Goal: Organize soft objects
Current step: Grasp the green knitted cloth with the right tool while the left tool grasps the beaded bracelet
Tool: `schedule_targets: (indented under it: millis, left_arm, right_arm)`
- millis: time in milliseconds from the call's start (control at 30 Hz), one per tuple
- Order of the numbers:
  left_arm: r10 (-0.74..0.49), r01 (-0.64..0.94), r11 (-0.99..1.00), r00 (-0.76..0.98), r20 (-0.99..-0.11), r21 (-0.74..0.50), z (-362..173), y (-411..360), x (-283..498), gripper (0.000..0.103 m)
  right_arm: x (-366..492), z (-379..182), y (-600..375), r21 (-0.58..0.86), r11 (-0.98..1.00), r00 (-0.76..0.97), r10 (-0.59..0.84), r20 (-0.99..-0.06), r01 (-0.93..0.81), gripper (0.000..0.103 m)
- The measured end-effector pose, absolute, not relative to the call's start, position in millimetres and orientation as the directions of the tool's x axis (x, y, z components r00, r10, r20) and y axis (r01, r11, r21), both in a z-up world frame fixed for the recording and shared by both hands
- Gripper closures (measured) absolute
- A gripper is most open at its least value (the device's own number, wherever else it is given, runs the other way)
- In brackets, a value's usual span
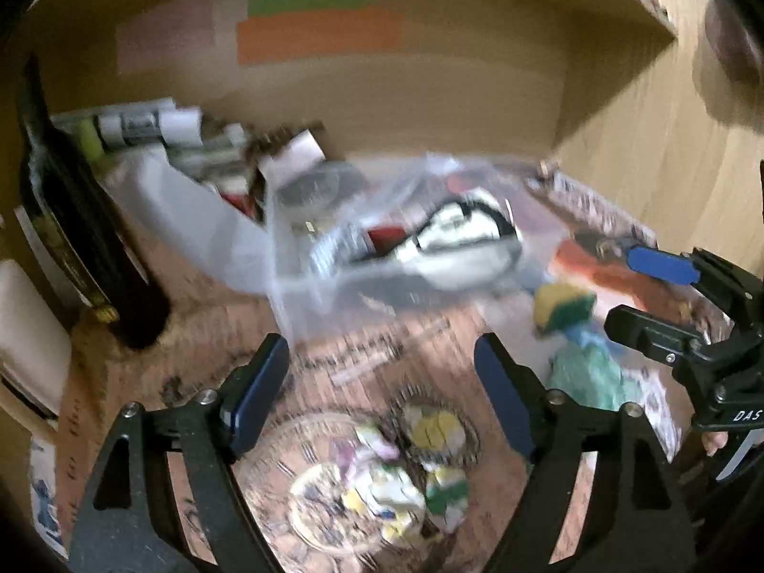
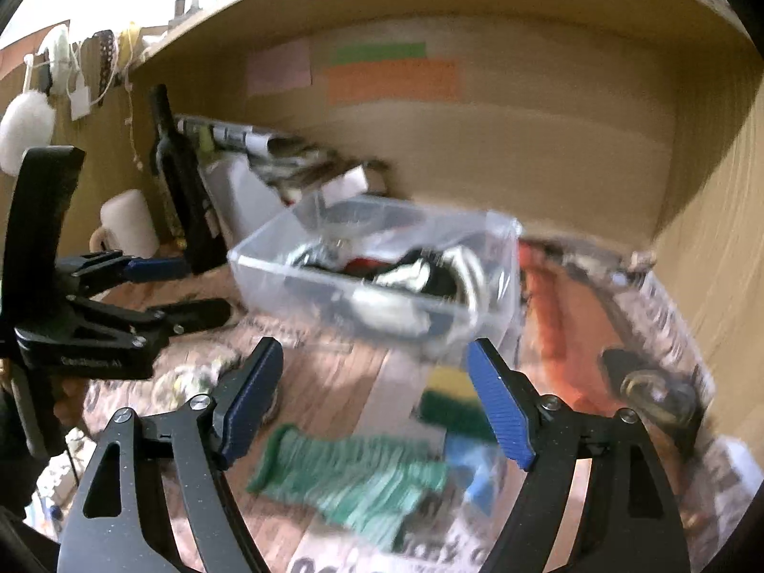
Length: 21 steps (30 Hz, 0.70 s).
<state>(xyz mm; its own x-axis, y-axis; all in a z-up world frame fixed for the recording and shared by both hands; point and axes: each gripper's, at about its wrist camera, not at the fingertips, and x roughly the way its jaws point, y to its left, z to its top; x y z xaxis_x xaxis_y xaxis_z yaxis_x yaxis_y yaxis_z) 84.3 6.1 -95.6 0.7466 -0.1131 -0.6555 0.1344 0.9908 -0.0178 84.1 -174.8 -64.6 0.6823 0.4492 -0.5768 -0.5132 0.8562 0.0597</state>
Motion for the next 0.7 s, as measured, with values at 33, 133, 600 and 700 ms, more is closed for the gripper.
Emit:
schedule_targets:
  millis: [33, 133, 600, 700]
  left_arm:
    - [-0.126, 0.147, 0.989, 0.728, -0.673, -0.025, -102.9, 4.1, 84.1, 0.023]
    - [-0.147, 0.178, 0.984, 0.693, -0.706, -0.030, -118.2, -1.7, 80.2, 0.018]
    - [-0.112, 0.271, 0.960, 0.615, -0.780, 0.076, -160.5, -29.8, 85.7, 0.016]
    - [-0.107, 0.272, 0.958, 0.628, -0.771, 0.089, -160.6, -32.2, 87.8, 0.016]
  right_arm:
    - [82.4, -69.5, -174.9, 0.064, 0.857, 0.674, 0.447, -0.588, -0.512, 0.026]
    - [78.1, -86.4, -175.6, 0.085, 0.861, 0.645, 0.437, -0.626, -0.501, 0.026]
    - [75.1, -132.7, -187.6, 0.144, 0.880, 0.574, 0.411, -0.708, -0.452, 0.032]
    - [76.3, -134.5, -188.7, 0.131, 0.883, 0.581, 0.402, -0.708, -0.451, 0.044]
